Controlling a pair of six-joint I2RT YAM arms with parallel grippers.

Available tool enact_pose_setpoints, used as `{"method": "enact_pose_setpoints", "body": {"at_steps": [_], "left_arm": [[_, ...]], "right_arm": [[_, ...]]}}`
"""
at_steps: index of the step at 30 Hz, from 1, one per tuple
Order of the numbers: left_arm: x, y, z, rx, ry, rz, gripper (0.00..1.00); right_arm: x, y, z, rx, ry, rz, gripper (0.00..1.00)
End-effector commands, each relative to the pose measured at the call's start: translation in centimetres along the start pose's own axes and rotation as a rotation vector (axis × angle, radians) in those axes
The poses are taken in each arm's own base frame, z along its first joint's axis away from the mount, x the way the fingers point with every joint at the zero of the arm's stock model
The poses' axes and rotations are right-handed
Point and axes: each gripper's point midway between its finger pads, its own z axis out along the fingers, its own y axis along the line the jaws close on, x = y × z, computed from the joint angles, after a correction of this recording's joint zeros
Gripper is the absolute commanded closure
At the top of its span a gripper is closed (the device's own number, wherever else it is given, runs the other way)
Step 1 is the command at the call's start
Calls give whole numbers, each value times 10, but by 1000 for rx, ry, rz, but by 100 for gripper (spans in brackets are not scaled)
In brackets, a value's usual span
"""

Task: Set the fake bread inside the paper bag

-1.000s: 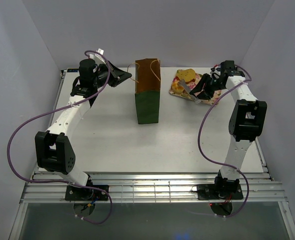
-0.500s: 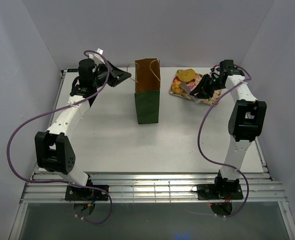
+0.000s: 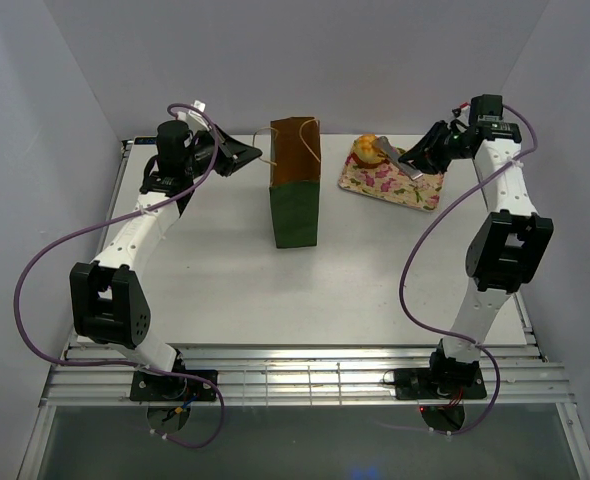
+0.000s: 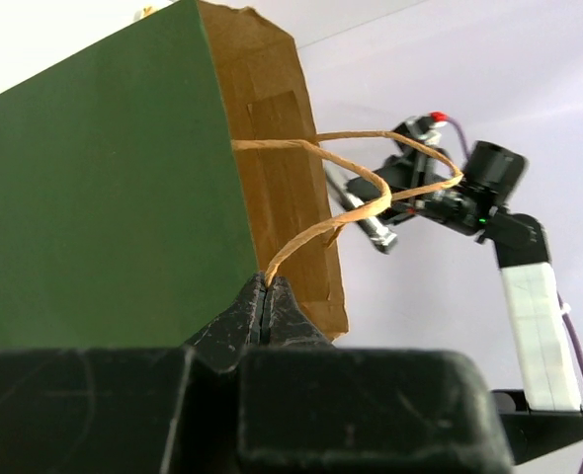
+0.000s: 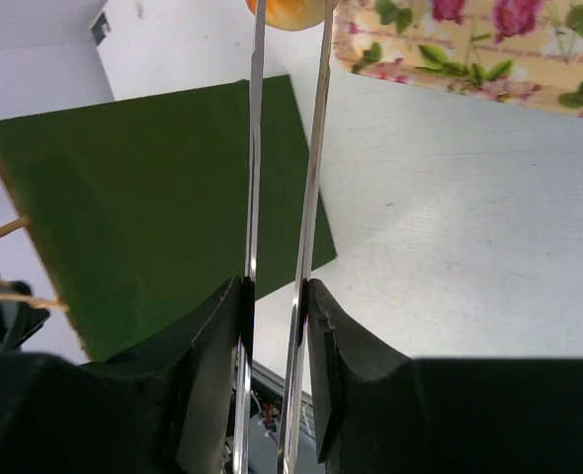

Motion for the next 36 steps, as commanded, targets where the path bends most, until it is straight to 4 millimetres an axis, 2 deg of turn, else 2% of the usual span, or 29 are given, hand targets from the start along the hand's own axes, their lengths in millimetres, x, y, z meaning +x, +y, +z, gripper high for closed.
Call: {"method": "enact_pose_setpoints", "body": {"at_steps": [1,2,7,10,12,13,14,15,17,20,21,22,24,26,27,28,30,32,36], "left_arm": [[2,-14,-14,32,-7,3,100],[0,-16,-14,39,-14,7,100],[-2,-19,-15,51,-26,16,100],[-3,-20,-15,54,-29,10,100],[-2,-21,-16,58,-31,6,100],[-2,-20,-17,56,-34,2,100],[-1,-19,-17,55,-33,0,100],[-1,-19,-17,55,-36,-3,100],[-2,-18,-17,52,-38,-3,100],[-2,-19,-18,53,-43,-4,100],[-3,-20,-18,56,-44,-1,100],[-2,-20,-18,54,-44,-3,100],[-3,-20,-18,54,-45,-3,100],[-3,-20,-18,53,-46,-8,100],[-3,-21,-18,58,-48,-8,100],[-1,-19,-18,56,-46,-14,100],[0,-19,-20,57,-46,-19,100],[1,-18,-21,54,-48,-21,100],[3,-18,-24,48,-46,-18,100]], "right_arm": [[4,64,-48,-123,-50,-83,81],[6,72,-54,-141,-54,-95,81],[24,144,-105,-318,-69,-188,81],[47,181,-129,-415,-41,-244,81],[71,209,-149,-487,-20,-297,81],[76,215,-156,-507,-22,-310,81],[94,230,-157,-547,10,-333,81],[110,242,-172,-588,16,-369,81],[132,253,-181,-625,44,-399,81],[166,259,-193,-655,88,-430,81],[179,261,-204,-673,92,-453,80],[186,256,-201,-669,119,-443,81],[203,255,-212,-685,125,-475,80],[213,237,-202,-646,159,-459,80],[219,232,-205,-637,152,-468,80],[222,219,-193,-605,173,-454,80],[229,210,-189,-579,164,-457,80],[230,196,-178,-538,162,-449,80],[230,181,-164,-491,156,-443,80]]}}
